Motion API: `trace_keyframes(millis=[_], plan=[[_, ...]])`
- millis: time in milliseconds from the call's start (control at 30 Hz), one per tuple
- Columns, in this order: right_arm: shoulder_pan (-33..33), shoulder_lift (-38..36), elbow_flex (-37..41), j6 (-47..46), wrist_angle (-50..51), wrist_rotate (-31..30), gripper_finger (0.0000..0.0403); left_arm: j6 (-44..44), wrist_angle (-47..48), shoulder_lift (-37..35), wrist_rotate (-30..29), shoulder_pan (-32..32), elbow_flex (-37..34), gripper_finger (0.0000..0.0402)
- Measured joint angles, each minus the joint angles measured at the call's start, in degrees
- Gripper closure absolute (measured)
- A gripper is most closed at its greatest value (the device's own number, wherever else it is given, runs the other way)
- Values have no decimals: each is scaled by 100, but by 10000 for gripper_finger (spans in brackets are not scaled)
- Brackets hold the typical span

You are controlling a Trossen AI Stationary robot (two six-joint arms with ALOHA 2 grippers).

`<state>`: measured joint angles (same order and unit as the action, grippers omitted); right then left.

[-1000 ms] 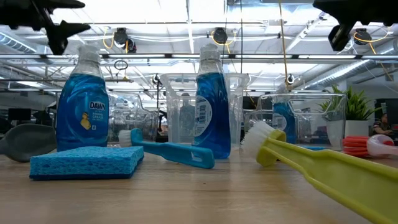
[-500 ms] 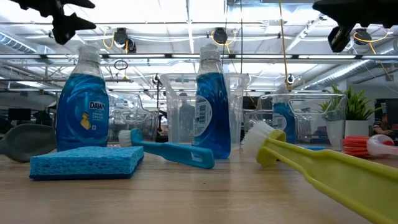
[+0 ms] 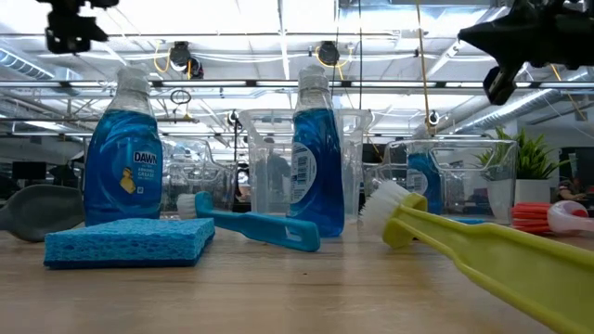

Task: Pick & Place Kitchen Sink Supplies
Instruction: Put the blue dishwashing liquid into the right transparent bin

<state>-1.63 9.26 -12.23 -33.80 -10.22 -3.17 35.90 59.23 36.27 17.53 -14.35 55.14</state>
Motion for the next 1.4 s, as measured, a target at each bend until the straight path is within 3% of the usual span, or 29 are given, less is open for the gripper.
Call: trace_keyframes(millis=[233, 700, 1067, 1400], plan=[[0, 0, 164, -20, -220, 21, 402, 1081, 1327, 88, 58, 552, 462, 174], [0, 0, 164, -13, -241, 23, 403, 3705, 2641, 86, 558, 1351, 624, 174], [0, 0, 164, -7, -239, 23, 403, 4326, 3019, 188, 307, 1657, 620, 174], [0, 0, 164, -20, -235, 25, 403, 4362, 3009, 849, 307, 2167, 620, 174]])
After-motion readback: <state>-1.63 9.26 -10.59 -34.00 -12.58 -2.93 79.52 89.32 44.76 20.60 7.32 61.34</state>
